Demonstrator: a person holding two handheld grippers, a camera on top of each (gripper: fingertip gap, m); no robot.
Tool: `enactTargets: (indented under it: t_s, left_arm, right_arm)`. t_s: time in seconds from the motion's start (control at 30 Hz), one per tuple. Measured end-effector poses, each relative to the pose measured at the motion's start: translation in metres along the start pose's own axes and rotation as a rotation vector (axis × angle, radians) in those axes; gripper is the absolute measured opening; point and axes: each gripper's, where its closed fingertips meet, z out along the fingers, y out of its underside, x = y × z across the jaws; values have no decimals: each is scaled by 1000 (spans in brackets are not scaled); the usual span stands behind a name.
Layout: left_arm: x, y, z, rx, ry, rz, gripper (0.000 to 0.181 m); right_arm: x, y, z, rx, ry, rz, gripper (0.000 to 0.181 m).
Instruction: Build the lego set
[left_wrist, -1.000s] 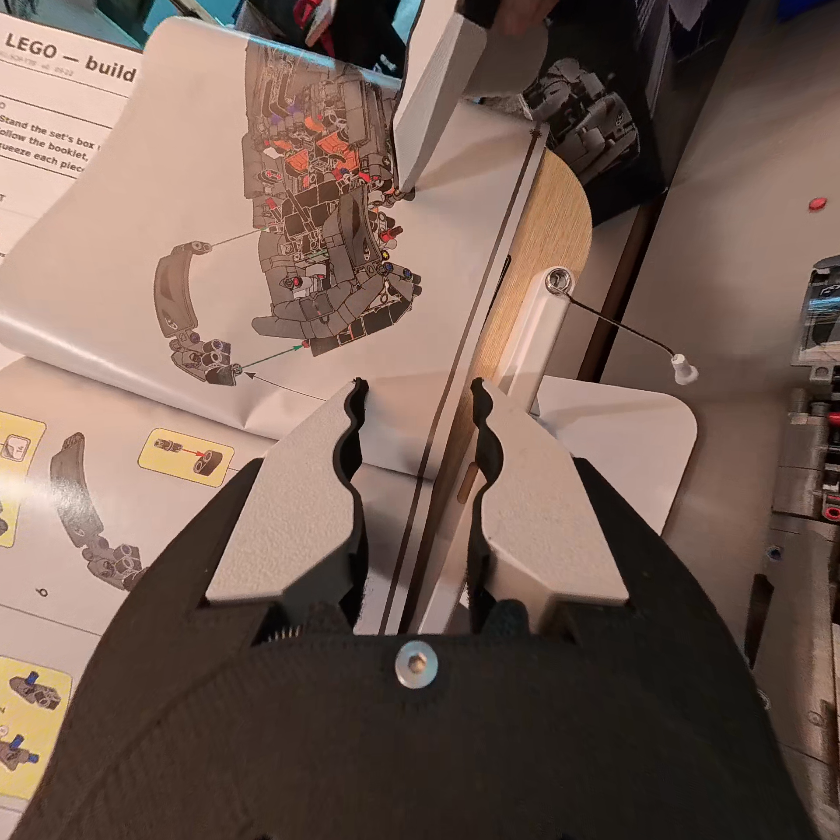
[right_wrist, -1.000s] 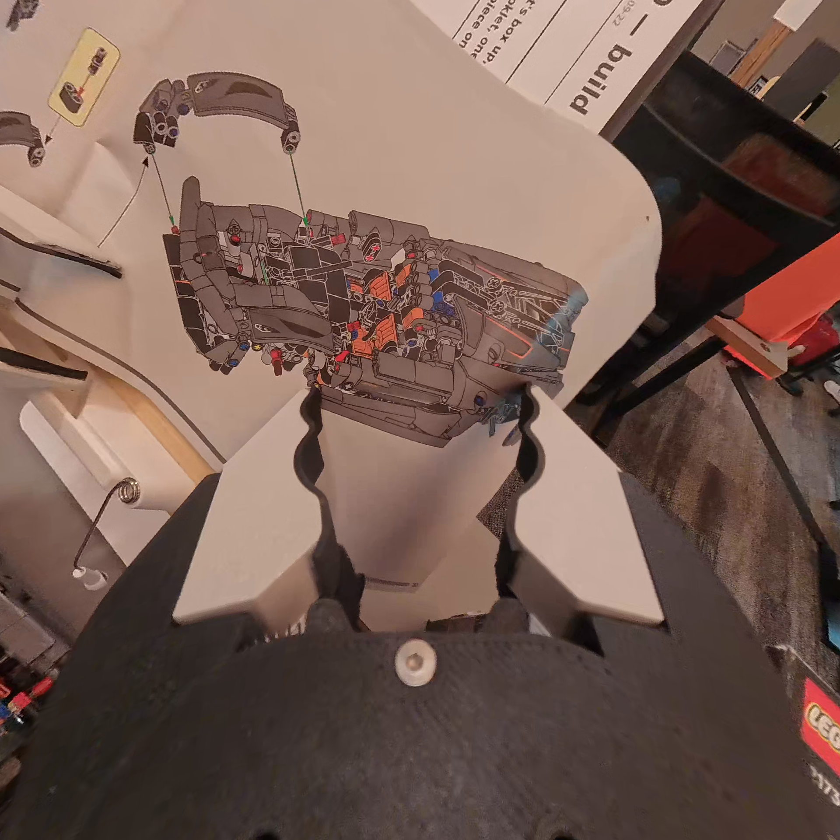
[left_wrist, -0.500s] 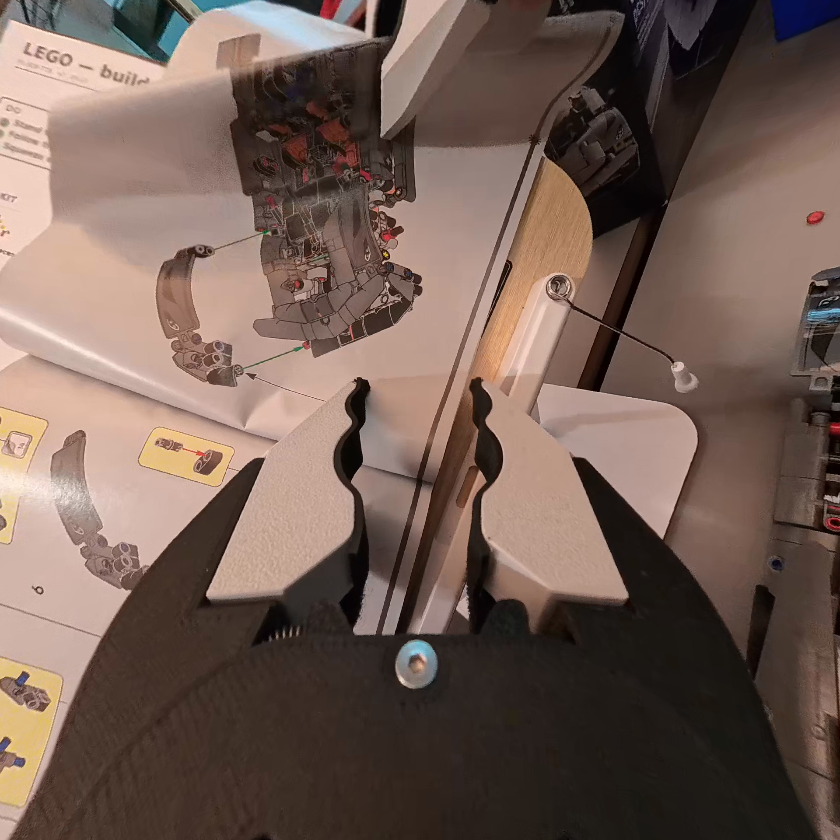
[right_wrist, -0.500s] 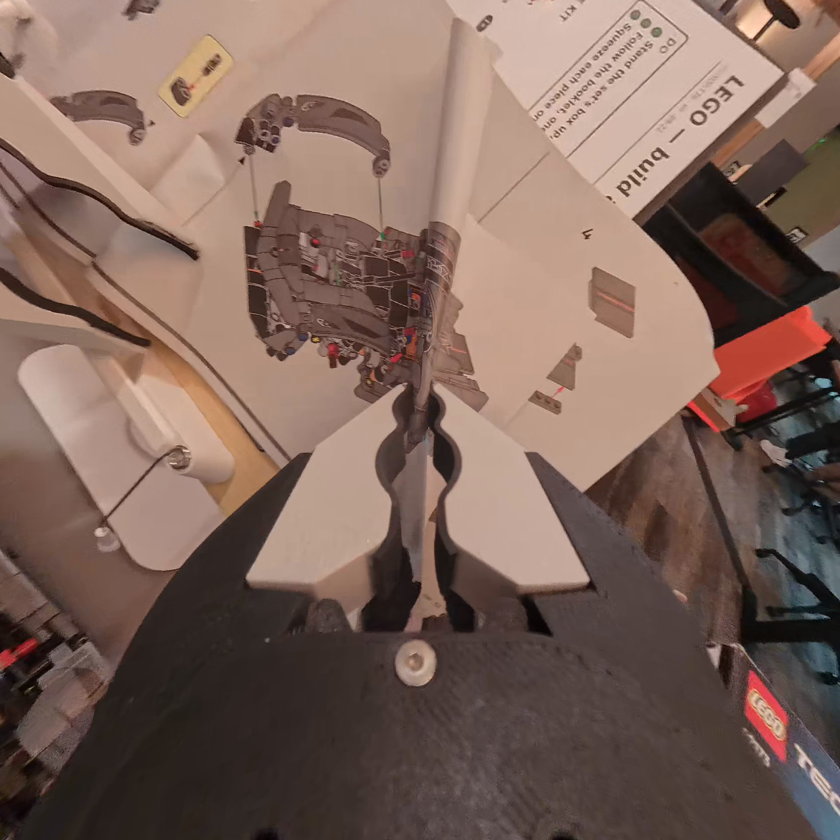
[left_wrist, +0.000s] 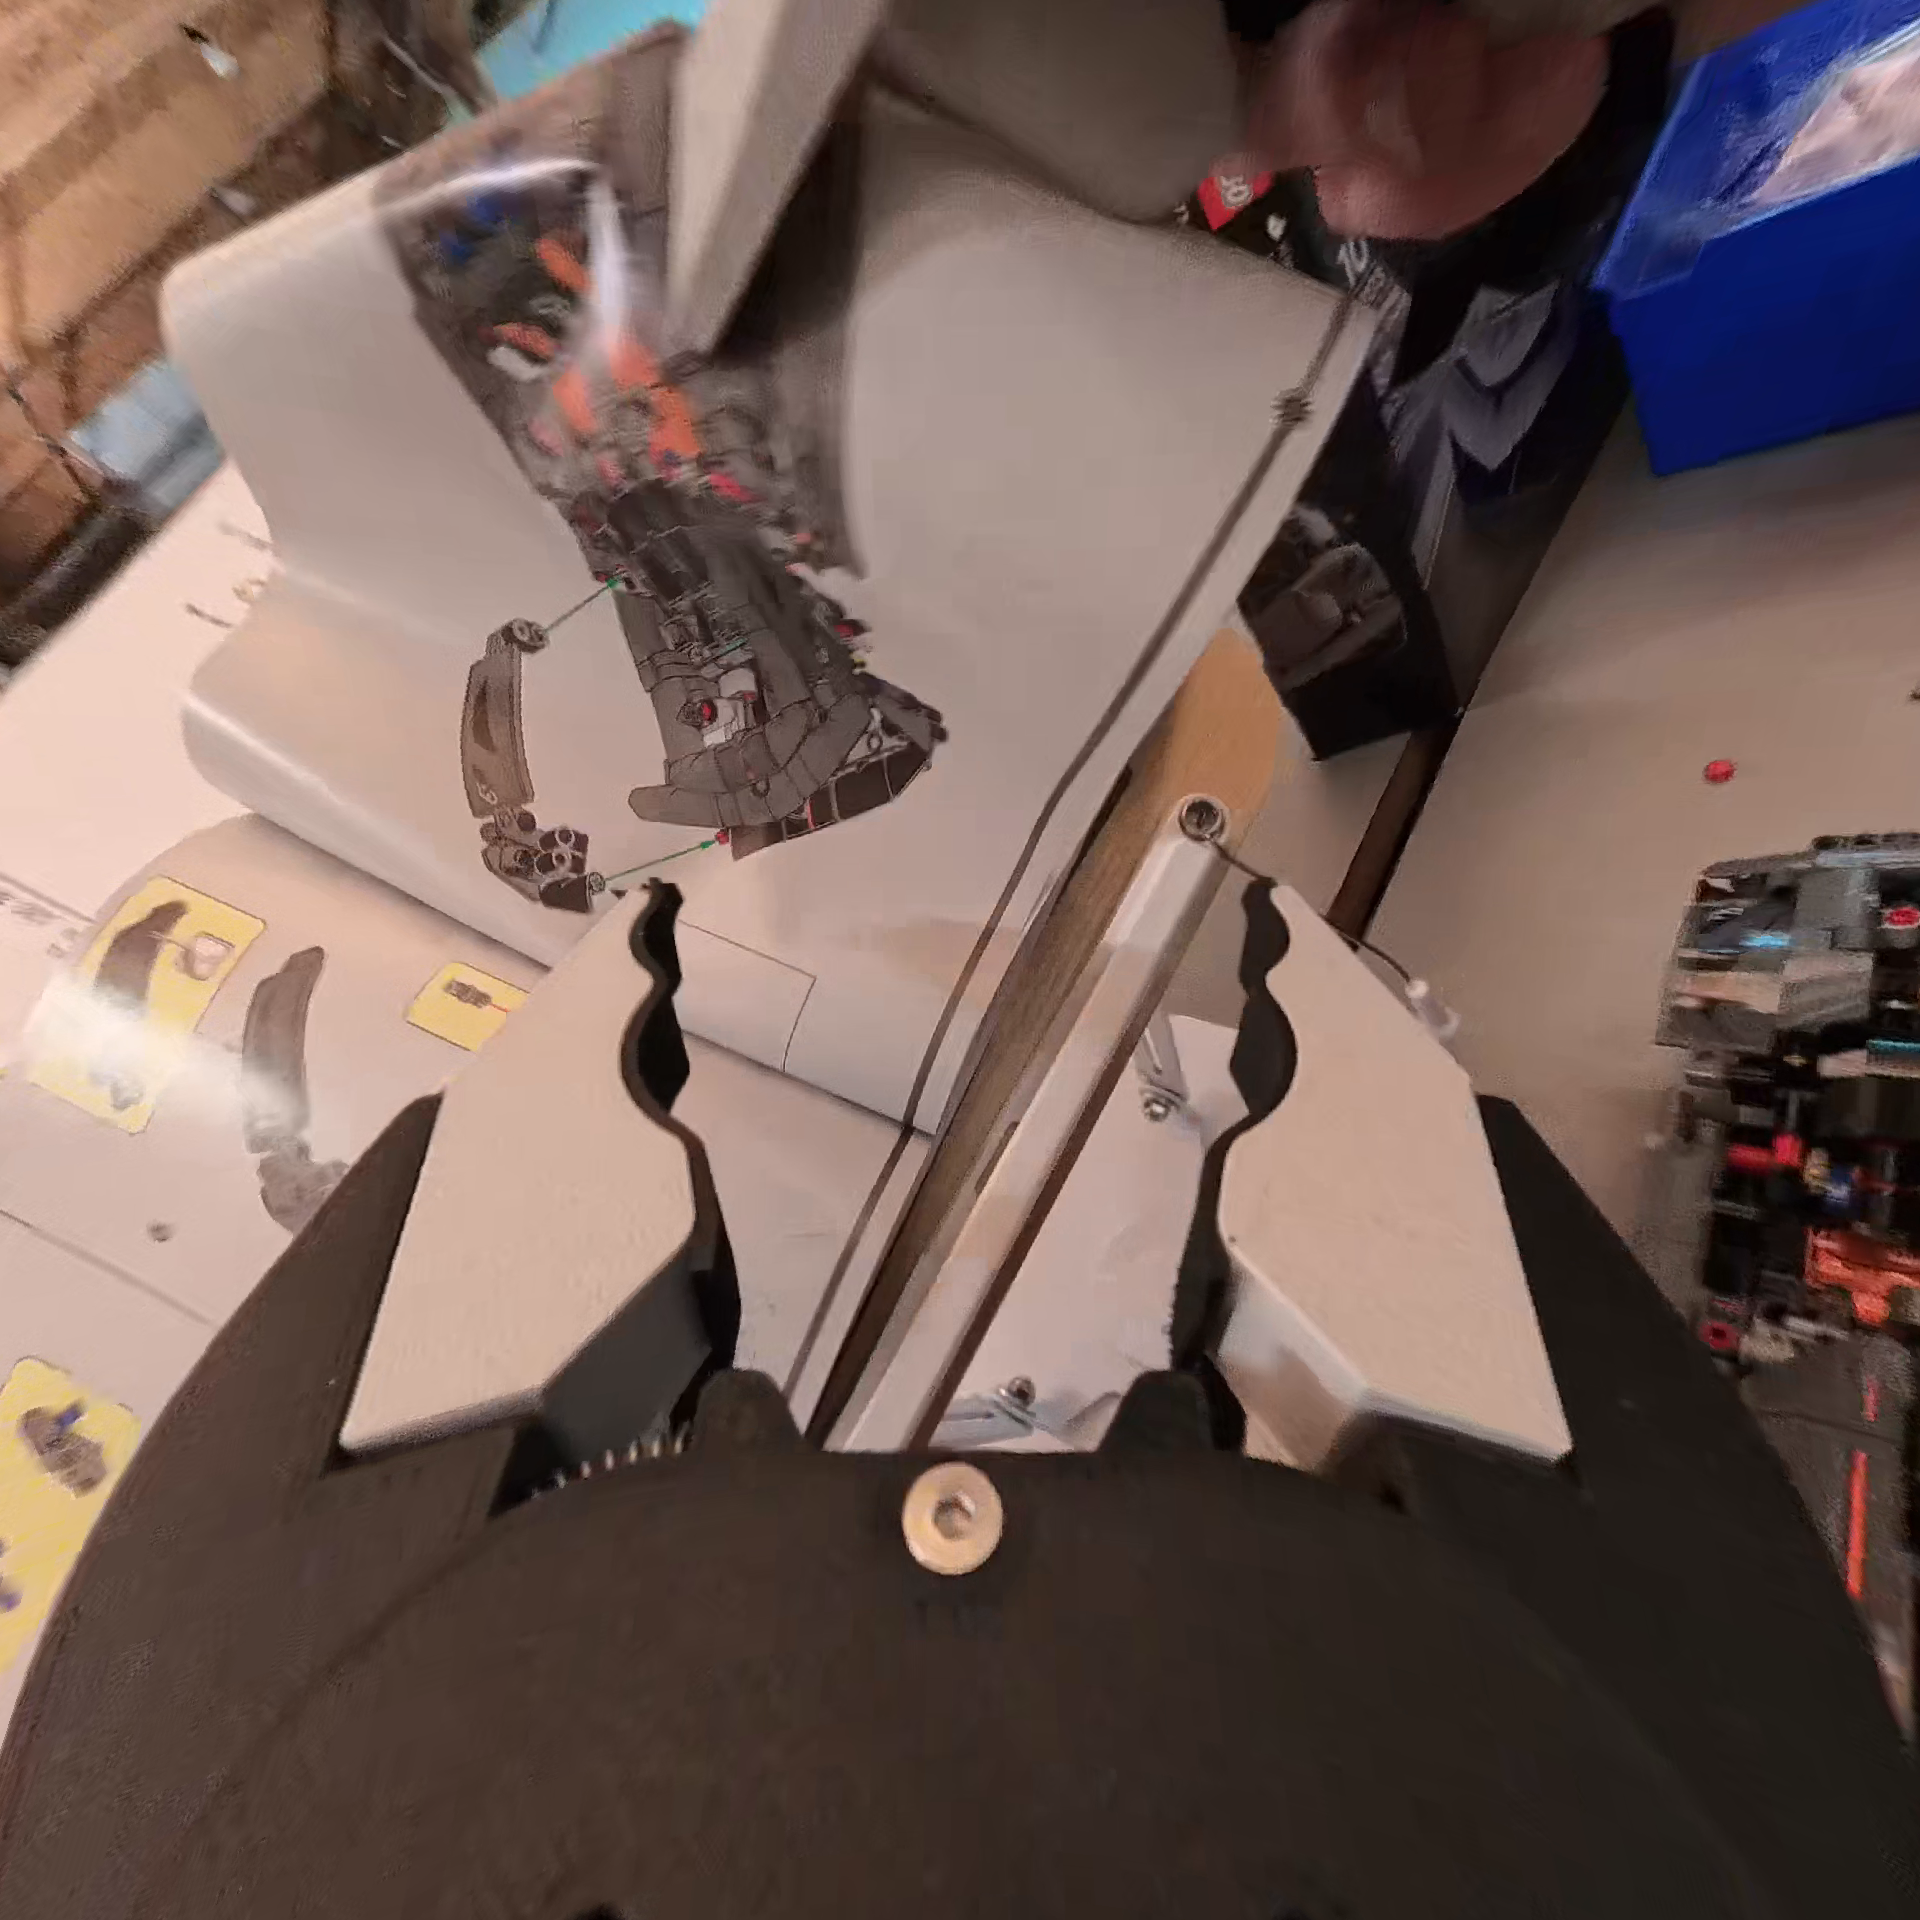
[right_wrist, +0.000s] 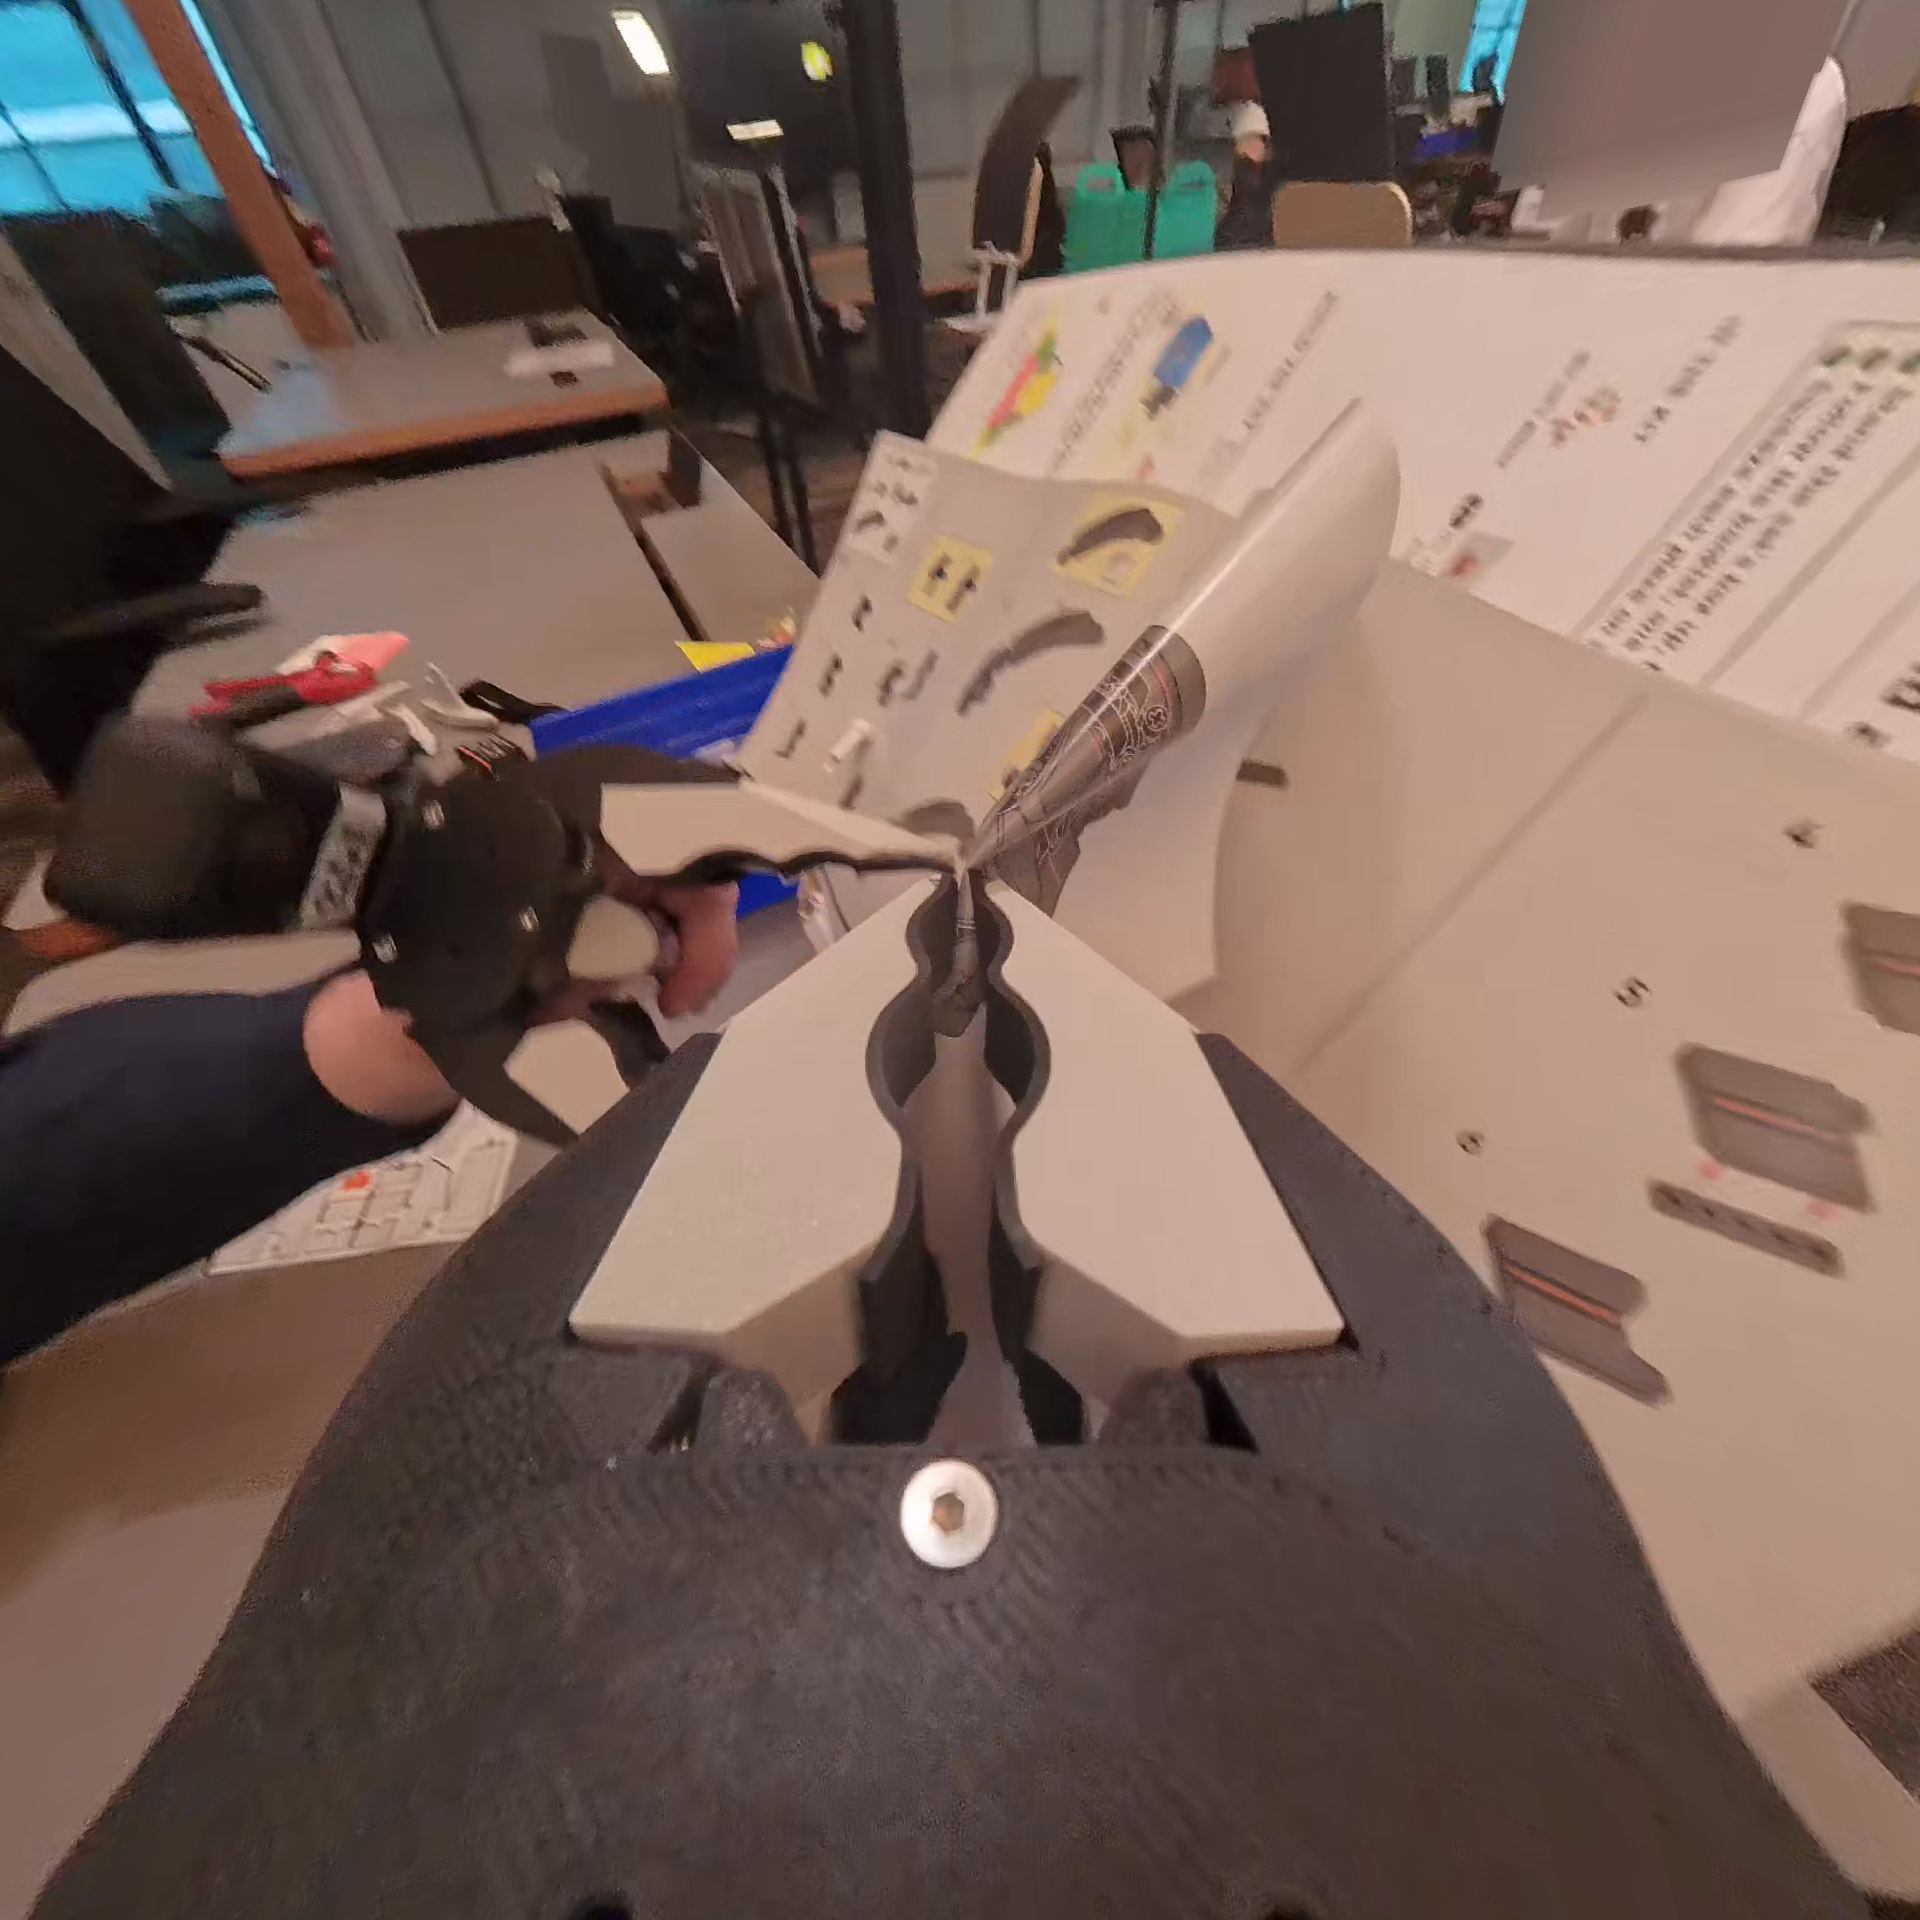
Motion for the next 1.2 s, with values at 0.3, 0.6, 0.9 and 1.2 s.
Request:
enactTargets:
  t_s: [0.3, 0.6, 0.9, 1.2]
  left_arm:
    - [-27, -35, -30, 157, -387, -70, 17]
    - [-80, 9, -102, 334, -389, -534, 0]
    - [-99, 85, -116, 488, -283, -954, 6]
    - [-116, 130, -122, 395, -342, -1017, 0]
  right_arm:
    - [-68, -26, 41, 21, -91, -83, 14]
    - [-60, -44, 22, 133, -15, -150, 57]
    - [16, 58, 60, -213, 242, -299, 57]
    - [30, 76, 49, -285, 279, -347, 50]
